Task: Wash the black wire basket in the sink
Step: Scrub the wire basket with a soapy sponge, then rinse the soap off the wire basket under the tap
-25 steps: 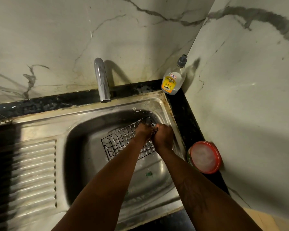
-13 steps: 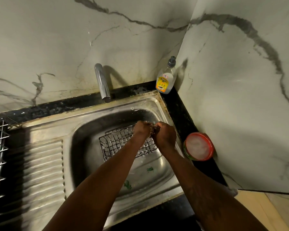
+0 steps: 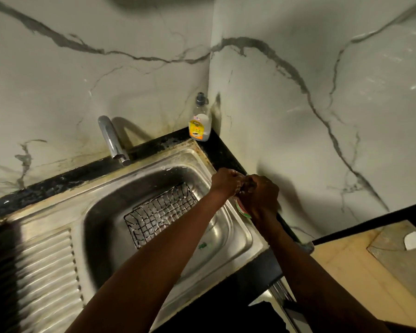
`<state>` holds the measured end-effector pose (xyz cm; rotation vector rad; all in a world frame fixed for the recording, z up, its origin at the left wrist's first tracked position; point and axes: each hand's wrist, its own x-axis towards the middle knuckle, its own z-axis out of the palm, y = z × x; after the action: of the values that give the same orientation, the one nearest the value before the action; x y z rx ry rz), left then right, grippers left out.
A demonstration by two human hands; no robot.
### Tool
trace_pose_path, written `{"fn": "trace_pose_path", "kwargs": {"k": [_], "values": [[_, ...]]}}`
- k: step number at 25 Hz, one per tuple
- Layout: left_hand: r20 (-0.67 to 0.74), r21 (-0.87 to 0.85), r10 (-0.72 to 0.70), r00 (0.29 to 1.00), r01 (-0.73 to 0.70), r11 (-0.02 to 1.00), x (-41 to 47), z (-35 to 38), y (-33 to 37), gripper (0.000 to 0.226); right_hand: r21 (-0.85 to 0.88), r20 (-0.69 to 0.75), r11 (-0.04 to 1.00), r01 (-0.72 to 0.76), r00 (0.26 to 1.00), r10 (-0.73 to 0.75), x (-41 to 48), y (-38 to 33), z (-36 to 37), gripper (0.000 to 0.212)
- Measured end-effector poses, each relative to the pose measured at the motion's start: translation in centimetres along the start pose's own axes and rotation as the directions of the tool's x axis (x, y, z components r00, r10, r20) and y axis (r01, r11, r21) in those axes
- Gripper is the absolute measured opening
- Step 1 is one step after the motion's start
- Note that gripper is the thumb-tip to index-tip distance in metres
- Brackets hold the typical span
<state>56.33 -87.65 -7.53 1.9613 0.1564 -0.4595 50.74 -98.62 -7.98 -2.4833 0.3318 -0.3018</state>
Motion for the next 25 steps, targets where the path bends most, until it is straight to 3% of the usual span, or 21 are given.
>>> {"fn": "trace_pose_path", "kwargs": {"k": [4,7,9,13,18,22,25], "values": [[-0.026,0.065,-0.039,0.999,0.040,0.997,-0.3,-0.4,-0.3,0.011,0.015,-0.081,0.997,-0.069,0.994,0.070,-0.9,0.2,-2.2,0.016],[-0.077,-0.118,-0.194,0.978,0.185,0.976,-0.5,-3.3,-1.8,0.017,0.122,-0.064,0.989,-0.085,0.994,0.094,-0.7,-1.4,-1.4,0.011],[-0.208,-0.206,-0.285,0.936,0.243,0.948,-0.6,-6.0,-3.5,0.014,0.159,0.007,0.986,-0.059,0.998,0.059,-0.5,-3.5,0.6,0.016],[-0.555,-0.191,-0.307,0.773,0.240,0.952,-1.8,-12.7,-7.7,0.043,0.229,0.076,0.968,0.107,0.989,-0.127,-1.4,-8.7,5.6,0.014],[-0.776,-0.237,-0.361,0.516,0.292,0.927,-2.3,-21.1,-10.4,0.047,0.326,0.238,0.923,0.204,0.927,-0.289,-3.0,-12.8,11.4,0.017],[-0.768,-0.143,-0.302,0.565,0.308,0.940,-0.6,-23.2,-10.1,0.024,0.320,0.376,0.925,0.206,0.868,-0.323,-2.8,-13.3,15.2,0.012],[-0.769,-0.007,-0.224,0.598,0.342,0.940,0.7,-23.8,-8.9,0.021,0.319,0.449,0.922,0.219,0.822,-0.350,-2.2,-13.6,16.4,0.017]]}}
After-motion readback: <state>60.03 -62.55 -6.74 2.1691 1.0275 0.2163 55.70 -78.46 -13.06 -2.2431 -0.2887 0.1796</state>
